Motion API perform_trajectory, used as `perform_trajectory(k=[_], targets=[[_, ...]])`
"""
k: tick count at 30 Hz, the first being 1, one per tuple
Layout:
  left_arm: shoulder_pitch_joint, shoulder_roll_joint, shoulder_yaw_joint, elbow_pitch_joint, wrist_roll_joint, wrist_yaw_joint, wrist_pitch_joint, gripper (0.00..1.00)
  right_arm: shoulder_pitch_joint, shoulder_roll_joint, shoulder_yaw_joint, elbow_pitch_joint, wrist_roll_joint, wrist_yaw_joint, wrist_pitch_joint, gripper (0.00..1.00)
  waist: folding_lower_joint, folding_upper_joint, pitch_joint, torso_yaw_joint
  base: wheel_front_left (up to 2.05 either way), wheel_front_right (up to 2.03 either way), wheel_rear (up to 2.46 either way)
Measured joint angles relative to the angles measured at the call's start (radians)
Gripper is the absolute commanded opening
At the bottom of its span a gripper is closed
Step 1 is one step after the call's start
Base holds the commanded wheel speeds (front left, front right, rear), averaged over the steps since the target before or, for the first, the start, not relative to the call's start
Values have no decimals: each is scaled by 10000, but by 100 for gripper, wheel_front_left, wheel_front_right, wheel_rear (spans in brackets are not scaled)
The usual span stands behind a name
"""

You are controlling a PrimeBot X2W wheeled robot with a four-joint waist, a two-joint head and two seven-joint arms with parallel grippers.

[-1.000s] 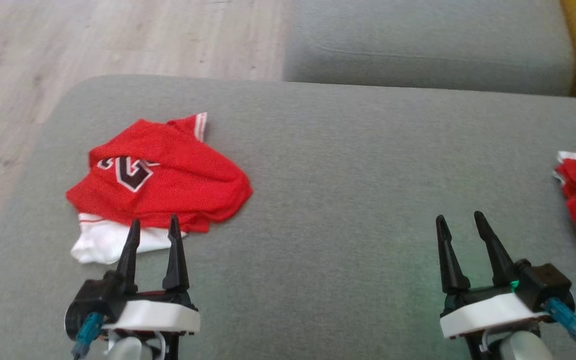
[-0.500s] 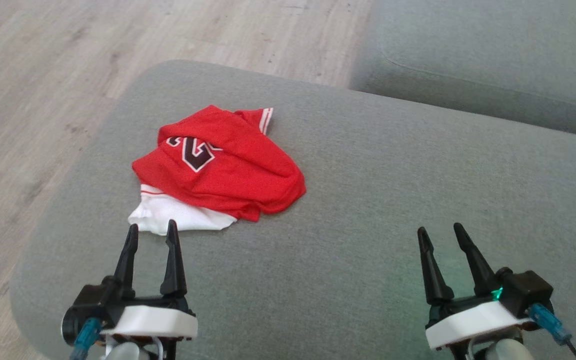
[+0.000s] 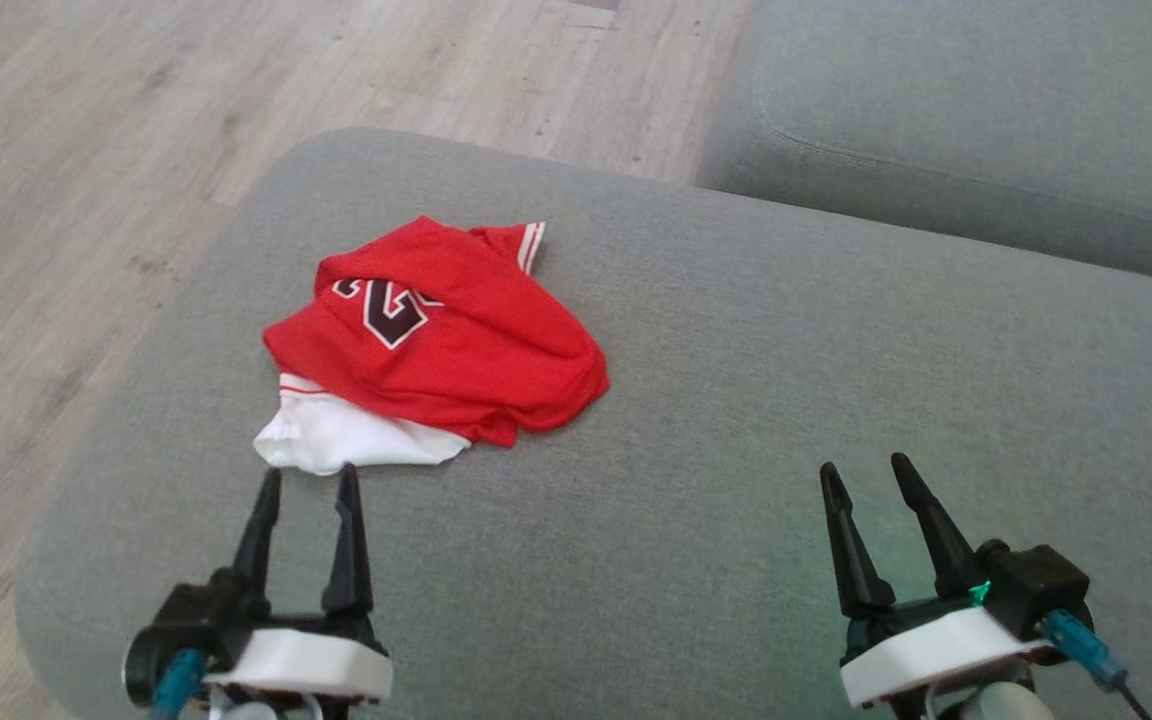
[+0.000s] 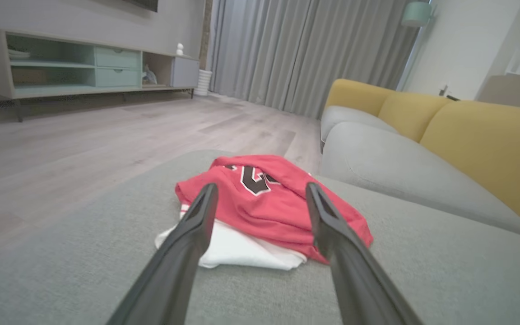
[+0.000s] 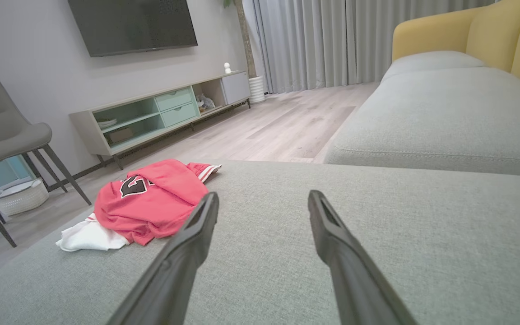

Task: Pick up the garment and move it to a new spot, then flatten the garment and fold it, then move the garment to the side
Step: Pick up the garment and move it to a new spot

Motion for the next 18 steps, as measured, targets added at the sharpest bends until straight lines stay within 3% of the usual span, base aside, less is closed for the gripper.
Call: perform_trajectory(k=[4,7,13,18], targets=[[-288,136,-314,604,128,-276,98,100,-6,0,-6,19,-2,0,0,100,0,0,149,-250,0,0,0],[-1349,399,-734,872,286,-531,802,100,-35,0,-84,8,-21,0,0,100,1,0,405,-428,0,0,0],[-3847,612,-1979,1783,297,-780,3030,100,-389,-2,-222,-96,-305,0,0,100,2,0,1117,-864,0,0,0],[-4657,617,-3133,2489,88,-790,4472,100,-799,-8,-341,-213,-357,0,0,100,3,0,1656,-1323,0,0,0]])
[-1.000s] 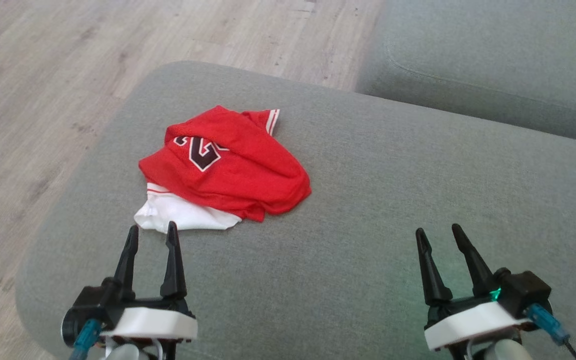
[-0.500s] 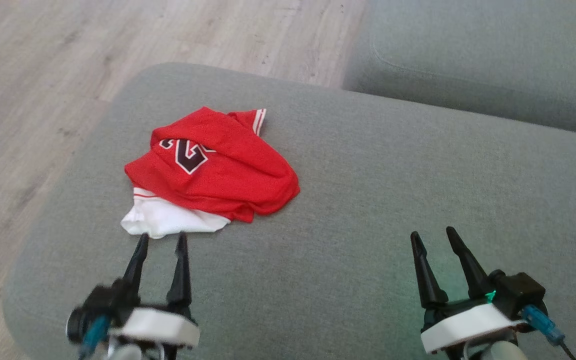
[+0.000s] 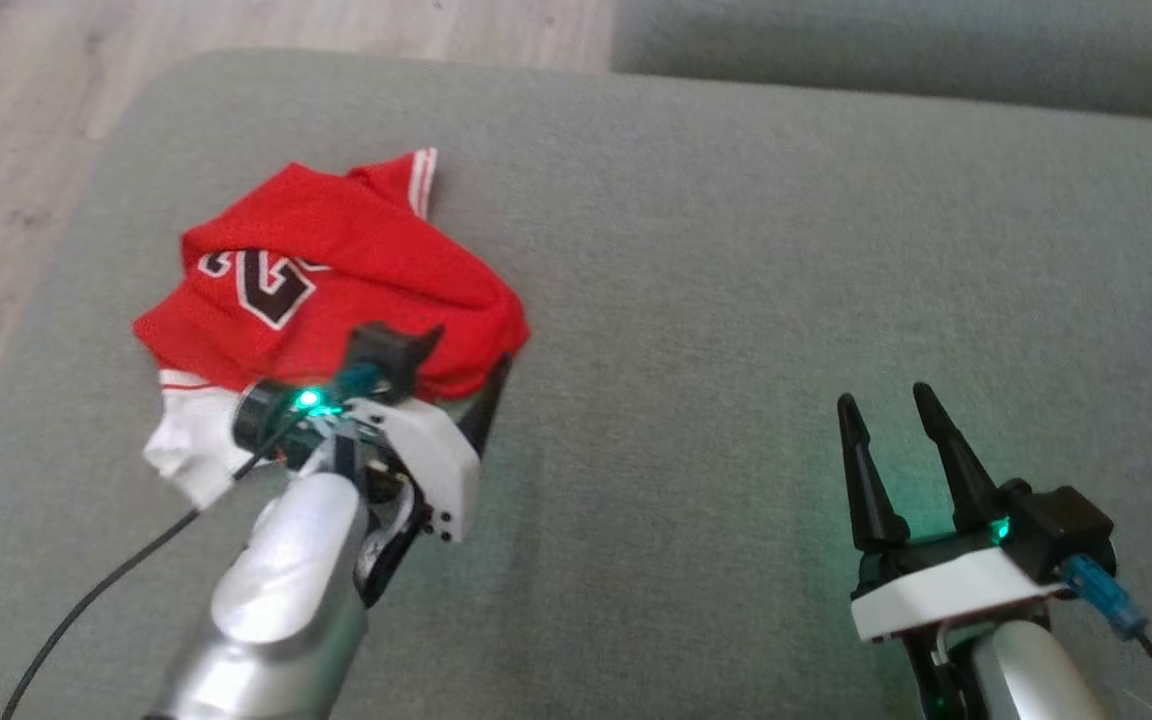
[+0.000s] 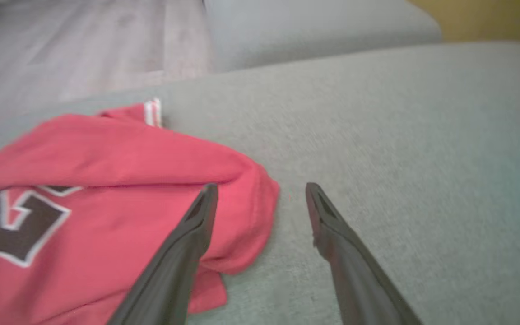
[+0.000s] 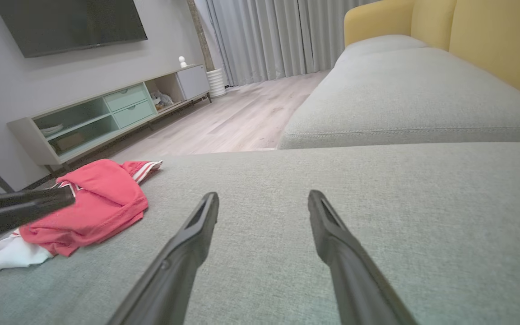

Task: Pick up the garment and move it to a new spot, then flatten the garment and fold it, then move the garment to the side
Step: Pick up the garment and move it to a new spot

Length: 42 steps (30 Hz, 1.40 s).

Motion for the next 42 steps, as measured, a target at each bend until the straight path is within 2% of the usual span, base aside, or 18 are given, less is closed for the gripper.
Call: perform_trajectory(k=[7,10,14,18,22,24,25,26,27,35,42], targets=[[-786,439,-1212,1083,-414,-75,974,100,-244,0,48,-127,-12,0,0,100,0,0,630,-565,0,0,0],[-1116,616,-1229,1590,-399,-10,966,100,-421,-2,56,-203,-13,0,0,100,-1,0,837,-753,0,0,0],[-1474,629,-1162,2054,-234,430,573,100,-510,-2,50,-249,-13,0,0,100,-1,0,1031,-944,0,0,0],[-1723,594,-1164,2537,-226,621,431,100,-510,-4,46,-278,-12,0,0,100,-2,0,1098,-1050,0,0,0],[-1870,529,-1149,2911,-228,633,543,100,-510,-4,46,-286,-12,0,0,100,-3,0,1101,-1087,0,0,0],[-2149,449,-1185,3221,-234,571,1037,100,-511,-4,17,-284,-12,0,0,100,-4,0,1065,-1106,0,0,0],[-2197,447,-1185,3273,-259,537,1085,69,-511,-4,-6,-276,-13,0,0,100,-3,0,1050,-1106,0,0,0],[-2211,439,-1187,3313,-282,535,1091,20,-511,-4,-21,-261,-13,-2,0,100,-3,0,1029,-1105,0,0,0],[-2210,430,-1193,3356,-322,533,1085,0,-511,-4,-25,-236,-13,0,0,100,-3,0,998,-1102,0,0,0],[-1963,464,-1198,3411,-564,368,-2,0,-501,-4,-27,-36,-8,0,0,100,-3,0,507,-1097,0,0,0],[-1941,527,-1227,2052,-721,182,-1185,0,-455,-4,-40,117,92,0,0,100,-3,0,-6,-1181,0,0,0]])
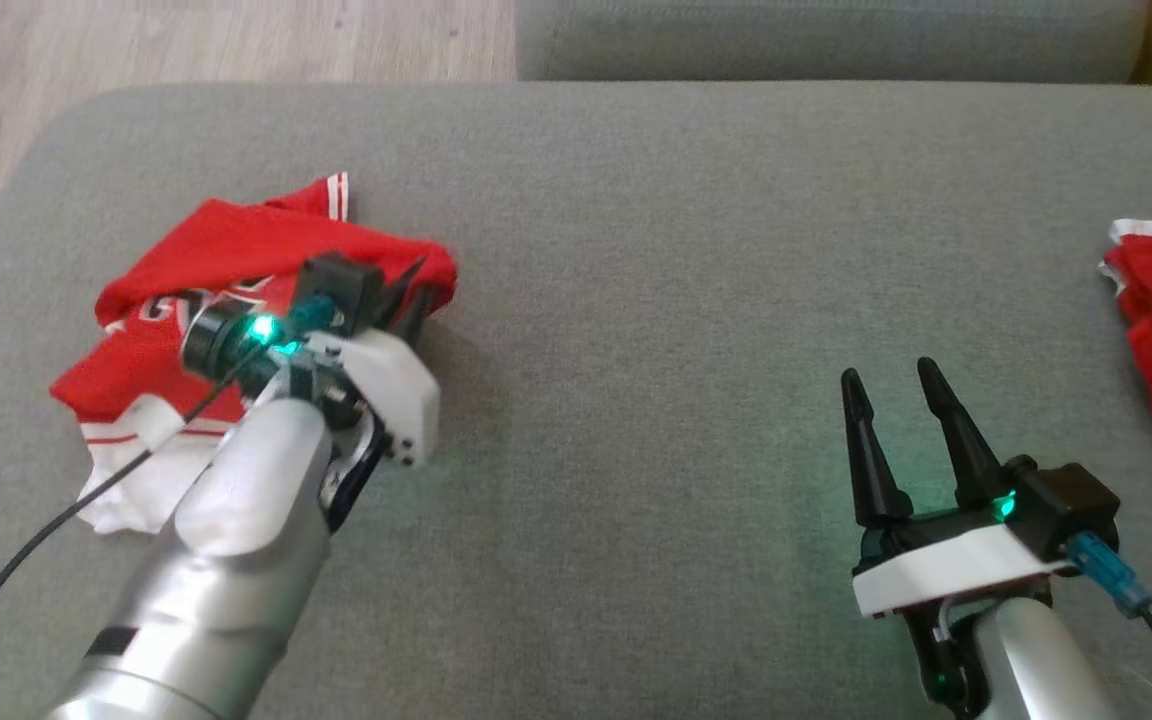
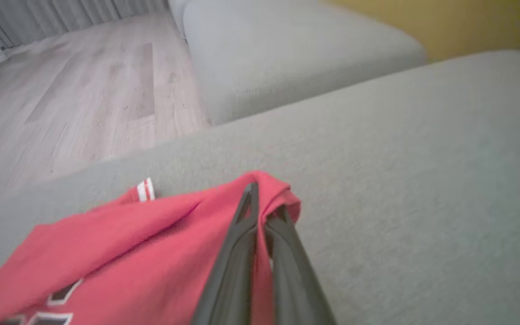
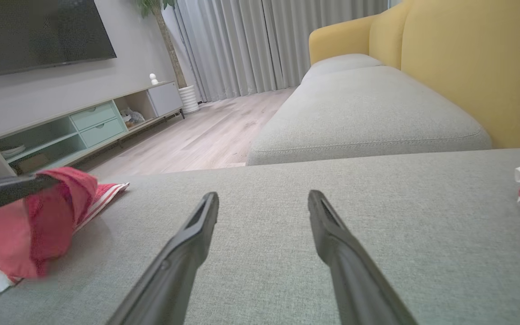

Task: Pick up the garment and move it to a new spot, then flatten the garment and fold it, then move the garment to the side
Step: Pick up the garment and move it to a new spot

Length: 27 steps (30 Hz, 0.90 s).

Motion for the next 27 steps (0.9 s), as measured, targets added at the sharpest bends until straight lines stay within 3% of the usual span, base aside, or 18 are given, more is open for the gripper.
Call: perform_trajectory(k=[7,13,27], targets=[[-82,-54,362,-2178,-1231,-167,-88,0,2,2,111,2,234,0,0,100,0,0,-162,-369,0,0,0],[-407,274,581,-3931,-1565,-161,673,0,-6,2,221,-105,489,-2,0,100,1,0,-133,-872,0,0,0],[-763,-144,-454,-6059,-1532,-82,1189,0,-432,0,568,-433,905,0,0,100,1,0,157,-2722,0,0,0]])
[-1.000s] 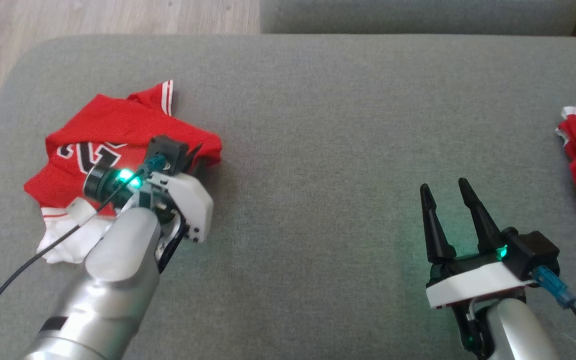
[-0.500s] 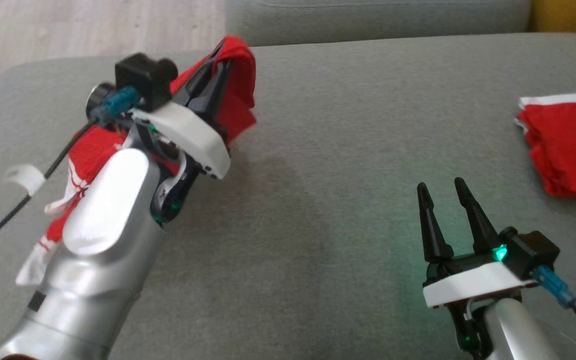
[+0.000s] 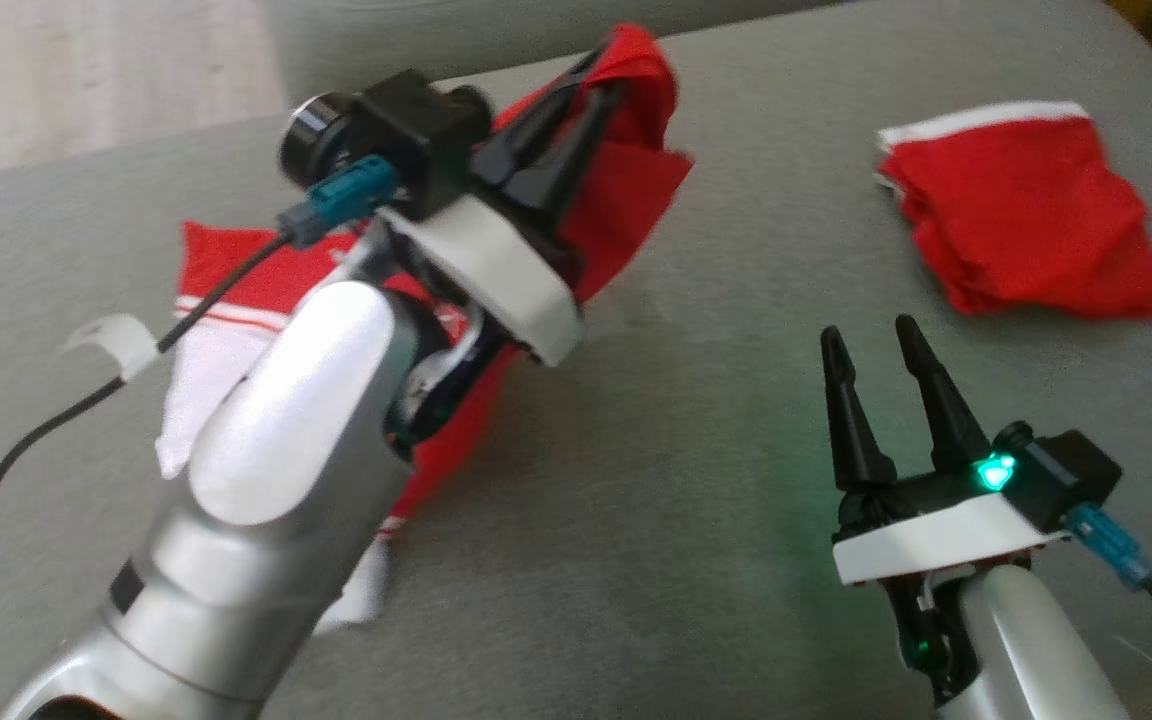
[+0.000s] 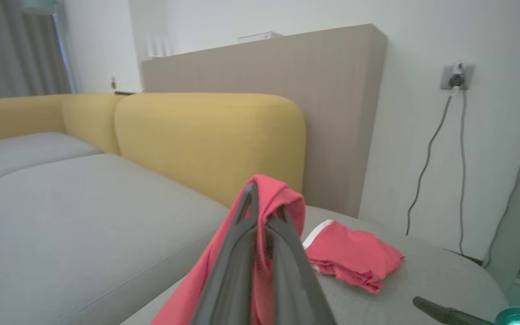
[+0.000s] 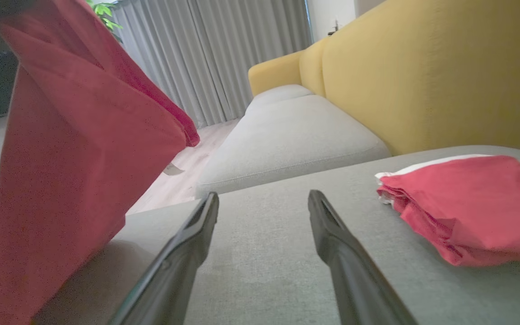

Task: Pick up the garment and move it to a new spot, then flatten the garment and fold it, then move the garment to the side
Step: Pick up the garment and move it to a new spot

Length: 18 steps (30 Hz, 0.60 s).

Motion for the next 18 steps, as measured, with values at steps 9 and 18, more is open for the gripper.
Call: perform_trajectory(k=[9,18], targets=[[-375,17,-1103,-322,-383,-98,-146,0,-18,0,-102,-454,238,0,-2,100,0,0,396,-1255,0,0,0],[-1139,1072,-2040,2197,-545,-102,-268,0,-445,0,326,-510,399,0,-2,100,1,0,1084,-1963,0,0,0]])
